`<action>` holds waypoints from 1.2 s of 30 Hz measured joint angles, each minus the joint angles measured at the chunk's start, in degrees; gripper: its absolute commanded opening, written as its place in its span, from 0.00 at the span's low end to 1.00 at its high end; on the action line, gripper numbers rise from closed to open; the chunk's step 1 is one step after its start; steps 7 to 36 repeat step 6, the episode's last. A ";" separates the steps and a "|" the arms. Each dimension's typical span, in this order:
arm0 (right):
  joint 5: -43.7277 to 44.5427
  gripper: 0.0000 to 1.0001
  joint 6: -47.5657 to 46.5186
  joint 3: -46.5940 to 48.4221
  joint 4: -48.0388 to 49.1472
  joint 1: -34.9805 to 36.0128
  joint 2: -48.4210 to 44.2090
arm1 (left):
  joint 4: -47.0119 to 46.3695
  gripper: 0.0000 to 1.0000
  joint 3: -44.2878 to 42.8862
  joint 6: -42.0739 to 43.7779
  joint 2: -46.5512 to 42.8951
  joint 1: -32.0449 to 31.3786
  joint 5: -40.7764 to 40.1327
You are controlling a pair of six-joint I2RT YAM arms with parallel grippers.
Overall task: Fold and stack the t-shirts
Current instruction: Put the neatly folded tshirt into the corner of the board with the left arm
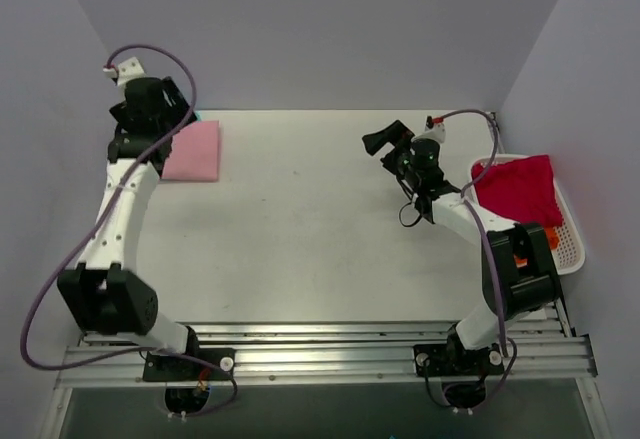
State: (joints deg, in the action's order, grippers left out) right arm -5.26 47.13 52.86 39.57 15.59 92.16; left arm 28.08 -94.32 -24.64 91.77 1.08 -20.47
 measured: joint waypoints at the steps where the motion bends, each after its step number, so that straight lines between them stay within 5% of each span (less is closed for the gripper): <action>1: 0.46 0.99 -0.50 -0.09 -0.42 0.57 -0.74 | -1.31 0.94 3.76 0.52 -4.94 -3.63 -1.11; 6: 1.84 1.00 -2.64 -0.15 -3.23 2.93 -3.02 | -6.03 0.96 25.31 1.55 -25.94 -14.10 -4.02; 36: 1.84 1.00 -2.64 -0.15 -3.23 2.93 -3.02 | -6.03 0.96 25.31 1.55 -25.94 -14.10 -4.02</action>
